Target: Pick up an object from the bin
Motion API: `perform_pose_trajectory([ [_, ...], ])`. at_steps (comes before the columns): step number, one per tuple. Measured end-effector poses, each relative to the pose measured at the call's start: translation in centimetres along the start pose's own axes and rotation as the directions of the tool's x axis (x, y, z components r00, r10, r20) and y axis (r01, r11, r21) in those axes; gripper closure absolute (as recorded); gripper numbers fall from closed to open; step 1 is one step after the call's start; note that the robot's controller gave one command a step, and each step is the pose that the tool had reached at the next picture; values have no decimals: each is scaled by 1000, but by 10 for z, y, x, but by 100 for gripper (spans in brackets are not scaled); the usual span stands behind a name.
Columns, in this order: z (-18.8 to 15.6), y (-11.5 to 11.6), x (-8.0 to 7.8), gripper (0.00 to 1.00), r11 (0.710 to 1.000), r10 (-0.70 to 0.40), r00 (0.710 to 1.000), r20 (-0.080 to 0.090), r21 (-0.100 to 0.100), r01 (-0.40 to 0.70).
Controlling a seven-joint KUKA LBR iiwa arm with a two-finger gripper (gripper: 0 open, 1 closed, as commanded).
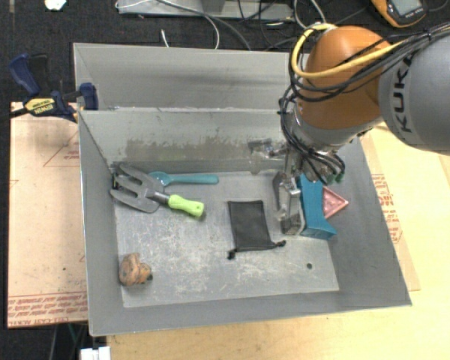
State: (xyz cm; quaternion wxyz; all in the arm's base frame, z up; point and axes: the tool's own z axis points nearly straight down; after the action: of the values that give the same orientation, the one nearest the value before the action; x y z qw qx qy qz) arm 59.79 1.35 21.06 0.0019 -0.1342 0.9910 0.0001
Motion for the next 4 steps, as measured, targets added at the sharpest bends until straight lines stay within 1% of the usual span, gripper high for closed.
perform_pose_trajectory([
  [1, 7, 14, -22, 0, 1000, -11, 1000, 3, 1, 11],
  [2, 1, 25, -33, 0, 999, -49, 999, 5, 0, 49],
  [3, 4, 35, -27, 0, 977, 214, 977, 3, -1, -214],
  [4, 38, 13, -19, 0, 999, 52, 999, 7, -1, -52],
])
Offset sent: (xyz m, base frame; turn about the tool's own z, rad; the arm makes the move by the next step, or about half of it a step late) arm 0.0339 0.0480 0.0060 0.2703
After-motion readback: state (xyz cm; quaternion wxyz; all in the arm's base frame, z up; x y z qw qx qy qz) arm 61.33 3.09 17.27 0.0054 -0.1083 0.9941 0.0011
